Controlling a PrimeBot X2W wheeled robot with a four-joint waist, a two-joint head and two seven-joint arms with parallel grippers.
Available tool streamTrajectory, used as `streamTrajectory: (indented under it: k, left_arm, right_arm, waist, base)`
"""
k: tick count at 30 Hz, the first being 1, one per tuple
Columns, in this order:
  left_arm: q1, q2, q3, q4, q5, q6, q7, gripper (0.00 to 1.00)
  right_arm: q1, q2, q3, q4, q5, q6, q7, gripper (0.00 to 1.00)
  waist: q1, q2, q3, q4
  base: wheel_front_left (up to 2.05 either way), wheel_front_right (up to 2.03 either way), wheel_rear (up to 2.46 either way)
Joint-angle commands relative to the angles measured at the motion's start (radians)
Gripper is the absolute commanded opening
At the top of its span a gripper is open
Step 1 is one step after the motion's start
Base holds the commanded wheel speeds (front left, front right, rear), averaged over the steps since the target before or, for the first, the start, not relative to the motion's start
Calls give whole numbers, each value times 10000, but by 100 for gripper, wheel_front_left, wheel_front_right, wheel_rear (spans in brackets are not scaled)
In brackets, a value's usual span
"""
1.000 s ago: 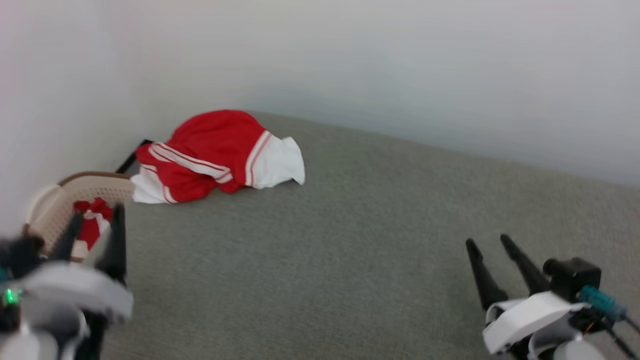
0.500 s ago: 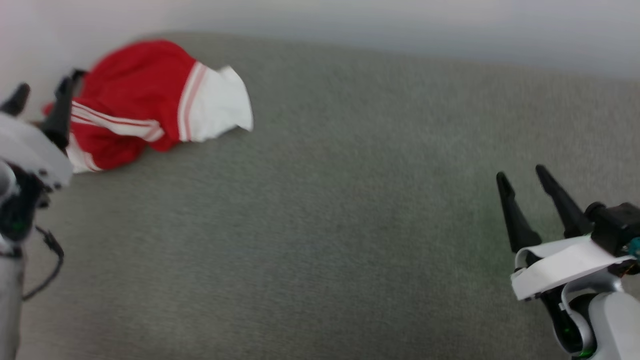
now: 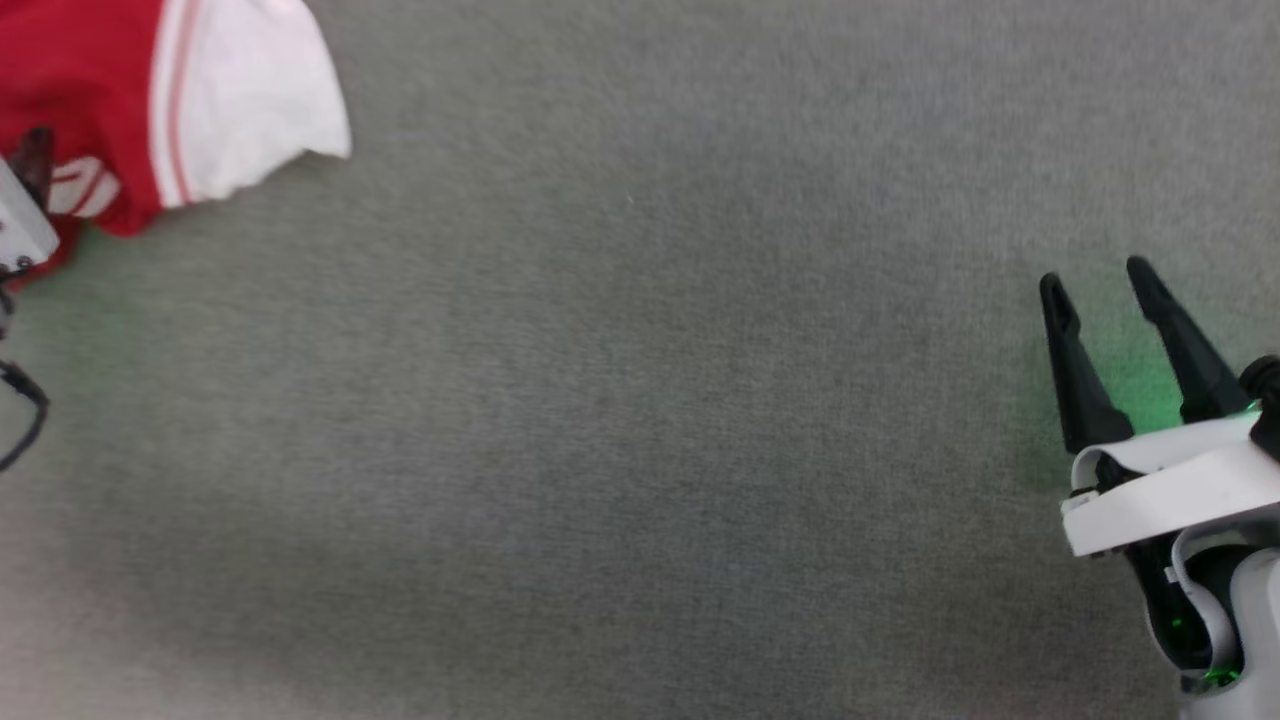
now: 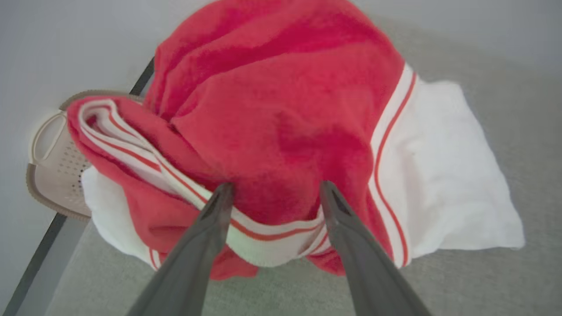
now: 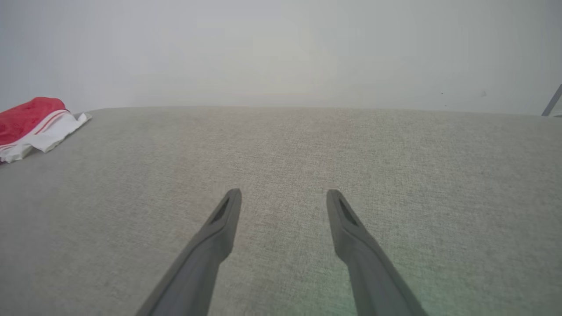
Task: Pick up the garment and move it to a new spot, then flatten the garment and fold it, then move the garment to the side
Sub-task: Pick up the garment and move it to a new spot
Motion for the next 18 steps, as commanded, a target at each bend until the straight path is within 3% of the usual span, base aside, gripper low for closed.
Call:
streamTrajectory:
  k: [1, 5, 13, 15, 18]
  left_arm:
    - [-283, 17, -119, 307, 133, 36, 96, 100]
    - [-903, -98, -286, 1499, 205, 209, 516, 100]
    - [-1381, -617, -649, 3189, 266, -113, 603, 100]
    - [-1465, -736, -722, 3426, 295, -278, 362, 0]
    - [-1644, -625, -664, 3688, 334, -330, -336, 0]
  right_arm:
    - [-122, -29, -13, -111, -98, -10, 40, 100]
    - [-182, -28, -65, -338, -123, -10, 138, 100]
    - [-271, 49, -90, -567, -145, -10, 389, 100]
    - [-257, 64, -77, -558, -168, -10, 410, 100]
    - [-274, 103, -70, -500, -167, -10, 394, 100]
  waist:
    - [0, 0, 845, -524]
    - [0, 0, 1055, -583]
    - [0, 0, 1227, -596]
    - [0, 0, 1191, -580]
    - [0, 0, 1048, -543]
  base:
    - [0, 0, 0]
    - [0, 0, 0]
    - [0, 0, 0]
    - [0, 0, 0]
    - [0, 0, 0]
